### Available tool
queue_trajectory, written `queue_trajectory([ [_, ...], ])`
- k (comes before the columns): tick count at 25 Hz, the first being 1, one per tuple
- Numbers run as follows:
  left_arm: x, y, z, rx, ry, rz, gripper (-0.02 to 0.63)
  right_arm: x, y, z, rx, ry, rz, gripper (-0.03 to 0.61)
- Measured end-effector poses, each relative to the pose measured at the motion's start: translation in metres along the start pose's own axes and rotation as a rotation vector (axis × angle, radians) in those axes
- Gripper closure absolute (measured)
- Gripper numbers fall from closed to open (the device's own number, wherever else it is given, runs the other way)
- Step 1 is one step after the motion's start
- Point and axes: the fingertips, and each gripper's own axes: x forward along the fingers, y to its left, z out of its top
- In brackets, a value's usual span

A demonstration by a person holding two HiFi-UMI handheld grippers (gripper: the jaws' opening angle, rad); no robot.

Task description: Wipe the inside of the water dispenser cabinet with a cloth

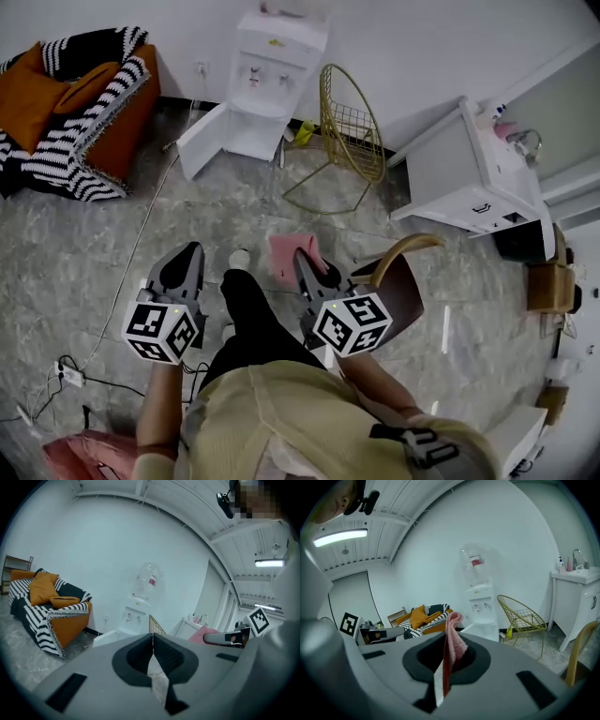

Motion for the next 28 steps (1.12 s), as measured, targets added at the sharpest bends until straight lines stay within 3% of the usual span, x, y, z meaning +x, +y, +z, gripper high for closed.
queue_trajectory([
  [8, 0.105, 0.056, 0.03, 0.023, 0.022, -0.017, 0.597, 0.115, -0.062, 0.03, 0.06, -0.002, -0.048, 0.55],
  [15, 0.204, 0.105, 0.05, -0.009, 0.049, -0.045, 0.597, 0.217, -0.106, 0.063, 0.062, 0.059, -0.039, 0.551],
  [23, 0.302, 0.14, 0.052, 0.019, 0.129, -0.07, 0.597, 0.303, -0.14, 0.087, 0.047, 0.062, -0.021, 0.551],
  [28, 0.34, 0.161, 0.041, 0.017, 0.158, -0.064, 0.597, 0.341, -0.159, 0.074, 0.088, 0.072, -0.055, 0.551],
])
